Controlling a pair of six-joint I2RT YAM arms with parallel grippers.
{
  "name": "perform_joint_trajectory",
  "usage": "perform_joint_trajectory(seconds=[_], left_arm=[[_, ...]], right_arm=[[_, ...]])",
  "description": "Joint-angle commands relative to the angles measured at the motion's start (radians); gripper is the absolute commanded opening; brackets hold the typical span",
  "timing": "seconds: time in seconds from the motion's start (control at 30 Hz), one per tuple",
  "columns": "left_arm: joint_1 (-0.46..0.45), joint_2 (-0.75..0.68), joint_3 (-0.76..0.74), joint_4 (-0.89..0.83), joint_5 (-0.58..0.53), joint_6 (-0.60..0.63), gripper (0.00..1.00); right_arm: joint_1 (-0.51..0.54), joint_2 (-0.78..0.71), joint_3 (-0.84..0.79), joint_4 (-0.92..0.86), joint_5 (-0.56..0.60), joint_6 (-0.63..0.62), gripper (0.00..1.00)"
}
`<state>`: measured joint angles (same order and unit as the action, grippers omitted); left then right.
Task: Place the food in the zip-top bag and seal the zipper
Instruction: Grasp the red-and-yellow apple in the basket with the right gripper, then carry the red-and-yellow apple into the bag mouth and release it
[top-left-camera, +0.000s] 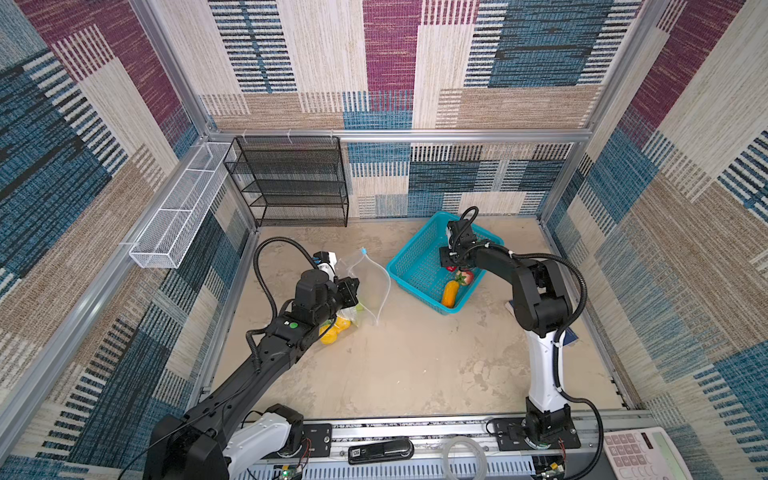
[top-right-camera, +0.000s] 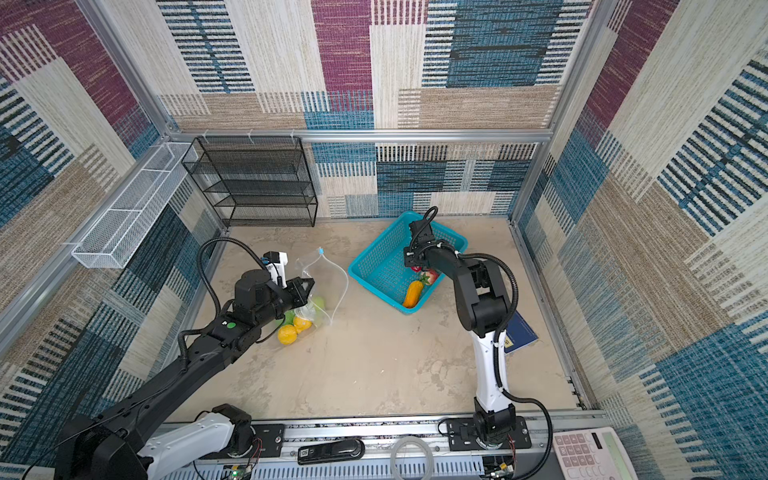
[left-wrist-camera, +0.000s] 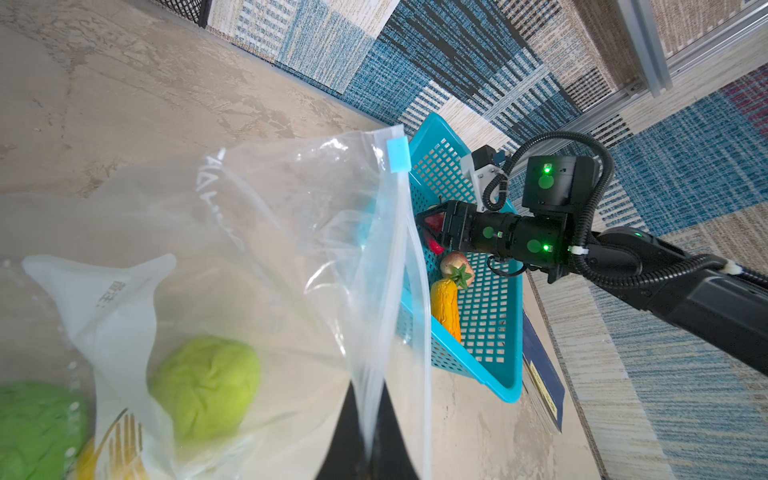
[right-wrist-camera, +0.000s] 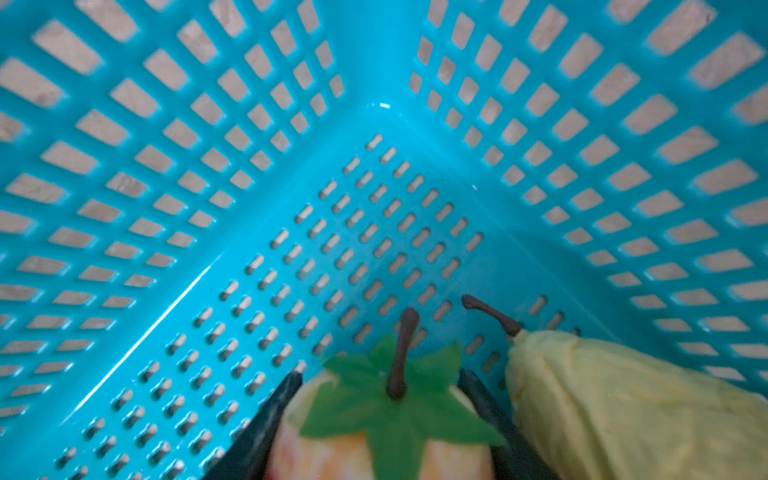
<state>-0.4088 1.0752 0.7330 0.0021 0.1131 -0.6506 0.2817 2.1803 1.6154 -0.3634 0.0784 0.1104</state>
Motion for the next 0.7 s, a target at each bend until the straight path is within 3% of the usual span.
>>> perform_joint_trajectory(seconds=[0.0,0.17,0.47,0.67], left_arm=[[-0.001,-0.003,-0.001,0.01,-0.01,0.014,0.0],[-0.001,-0.003,-0.001,0.01,-0.01,0.016,0.0],[-0.001,0.0,0.0,0.015,-0.01,0.016,0.0],[0.0,0.0,0.0,0.015,-0.011,0.015,0.0]], right_arm=[[0.001,-0.036,-0.006,0.037,-0.022,-0.009,0.56],[0.002,-0.1,-0.01,0.042,-0.102,-0.023,0.55],[0.028,-0.292,-0.102,0.108,-0.47,-0.073,0.54],[0.127,-0.386,-0.147,0.139,-0.542,-0.116,0.55]])
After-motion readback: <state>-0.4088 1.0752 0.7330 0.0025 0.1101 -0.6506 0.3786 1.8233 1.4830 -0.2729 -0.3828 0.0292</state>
